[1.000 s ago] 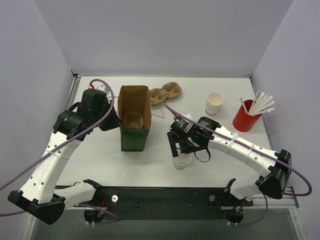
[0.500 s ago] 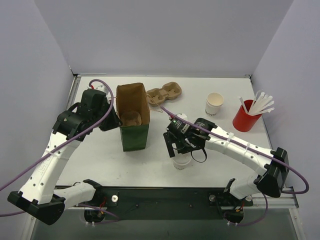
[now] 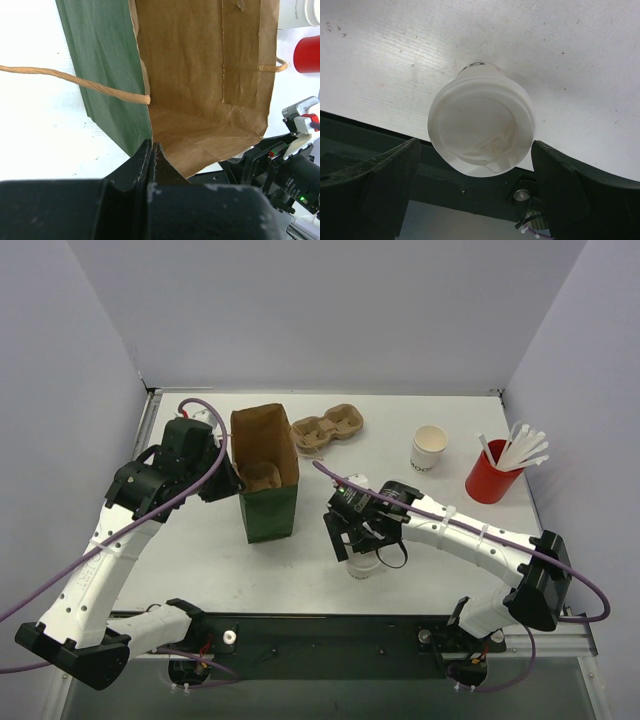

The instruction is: Pack the takeout coffee

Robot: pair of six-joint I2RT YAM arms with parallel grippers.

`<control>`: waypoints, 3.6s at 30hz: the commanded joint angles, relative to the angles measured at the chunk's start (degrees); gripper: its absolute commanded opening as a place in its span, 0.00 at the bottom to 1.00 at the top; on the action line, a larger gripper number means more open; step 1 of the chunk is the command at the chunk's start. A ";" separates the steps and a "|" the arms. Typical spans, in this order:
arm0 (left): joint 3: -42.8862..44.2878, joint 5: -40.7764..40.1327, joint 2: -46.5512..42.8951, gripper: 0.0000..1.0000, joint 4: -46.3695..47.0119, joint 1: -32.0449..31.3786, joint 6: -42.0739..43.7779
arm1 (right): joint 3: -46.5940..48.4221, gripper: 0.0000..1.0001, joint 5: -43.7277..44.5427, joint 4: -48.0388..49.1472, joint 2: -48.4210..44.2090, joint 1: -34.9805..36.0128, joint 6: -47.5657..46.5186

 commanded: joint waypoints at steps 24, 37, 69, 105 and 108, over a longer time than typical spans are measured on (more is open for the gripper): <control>1.26 0.64 -0.99 0.00 3.54 0.33 -0.22 | -3.53 0.72 2.88 -0.17 0.07 0.69 1.93; 6.70 -0.41 3.58 0.00 0.12 0.25 7.60 | 0.68 0.60 4.64 -2.72 -4.58 0.51 3.51; 23.32 -11.84 20.37 0.00 -6.48 -16.71 10.52 | 37.86 0.59 10.53 -1.94 -7.41 -8.10 -0.71; 0.12 -13.68 11.14 0.00 21.65 -28.93 -25.26 | 36.02 0.58 -1.95 -8.96 9.83 -11.35 1.58; -1.72 -14.12 10.70 0.00 22.53 -29.11 -26.40 | 35.58 0.58 -3.18 -10.10 10.62 -11.35 1.49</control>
